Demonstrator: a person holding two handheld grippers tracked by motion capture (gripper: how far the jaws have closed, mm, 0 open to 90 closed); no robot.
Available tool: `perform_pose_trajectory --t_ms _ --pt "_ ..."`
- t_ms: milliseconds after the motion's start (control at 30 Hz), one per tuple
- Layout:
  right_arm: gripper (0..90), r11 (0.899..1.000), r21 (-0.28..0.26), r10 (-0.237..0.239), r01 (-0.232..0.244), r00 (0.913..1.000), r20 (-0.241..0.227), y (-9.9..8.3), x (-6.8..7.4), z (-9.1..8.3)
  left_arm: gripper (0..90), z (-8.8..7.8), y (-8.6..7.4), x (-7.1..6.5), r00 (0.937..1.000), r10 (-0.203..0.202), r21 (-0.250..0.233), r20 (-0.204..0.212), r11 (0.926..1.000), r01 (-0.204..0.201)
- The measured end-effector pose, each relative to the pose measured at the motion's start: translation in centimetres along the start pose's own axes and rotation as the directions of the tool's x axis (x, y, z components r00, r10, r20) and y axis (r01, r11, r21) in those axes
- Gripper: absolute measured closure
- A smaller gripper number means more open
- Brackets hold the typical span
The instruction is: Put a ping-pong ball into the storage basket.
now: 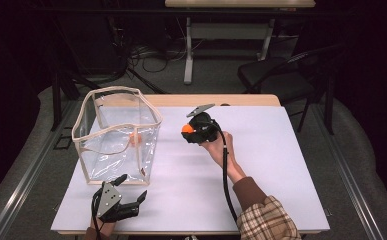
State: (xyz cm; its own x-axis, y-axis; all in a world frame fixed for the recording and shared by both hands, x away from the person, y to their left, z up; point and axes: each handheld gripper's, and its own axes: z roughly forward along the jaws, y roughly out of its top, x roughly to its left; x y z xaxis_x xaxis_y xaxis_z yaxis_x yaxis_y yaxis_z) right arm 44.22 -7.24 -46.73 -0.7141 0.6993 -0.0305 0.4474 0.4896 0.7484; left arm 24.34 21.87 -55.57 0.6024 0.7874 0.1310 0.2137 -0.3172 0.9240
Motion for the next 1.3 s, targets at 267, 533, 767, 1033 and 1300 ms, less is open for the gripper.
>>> perform_pose_trajectory --t_ms 267,533,767,1033,1300 --pt "50.7 1.000 -0.007 -0.018 0.018 0.9998 0.003 0.9 0.3 -0.7 15.9 0.0 0.0 0.0 1.0000 0.001 0.000 -0.001 1.0000 -0.001" --pt "50.7 1.000 -0.015 -0.019 0.019 0.9998 0.003 1.4 0.4 -1.1 15.9 0.0 0.0 0.0 1.0000 0.000 0.000 0.000 1.0000 0.000" --pt "50.7 0.999 -0.017 -0.032 0.032 0.9995 0.004 1.8 0.6 -1.5 15.9 0.0 0.0 0.0 1.0000 0.000 0.000 0.000 1.0000 0.000" --pt "50.7 0.999 -0.026 -0.036 0.036 0.9994 0.004 2.4 0.7 -2.0 15.9 0.0 0.0 0.0 1.0000 0.001 0.000 0.000 1.0000 -0.001" --pt "50.7 0.998 -0.029 -0.053 0.053 0.9986 0.008 2.9 1.0 -2.3 15.9 0.0 0.0 0.0 1.0000 0.001 0.001 0.000 1.0000 -0.001"
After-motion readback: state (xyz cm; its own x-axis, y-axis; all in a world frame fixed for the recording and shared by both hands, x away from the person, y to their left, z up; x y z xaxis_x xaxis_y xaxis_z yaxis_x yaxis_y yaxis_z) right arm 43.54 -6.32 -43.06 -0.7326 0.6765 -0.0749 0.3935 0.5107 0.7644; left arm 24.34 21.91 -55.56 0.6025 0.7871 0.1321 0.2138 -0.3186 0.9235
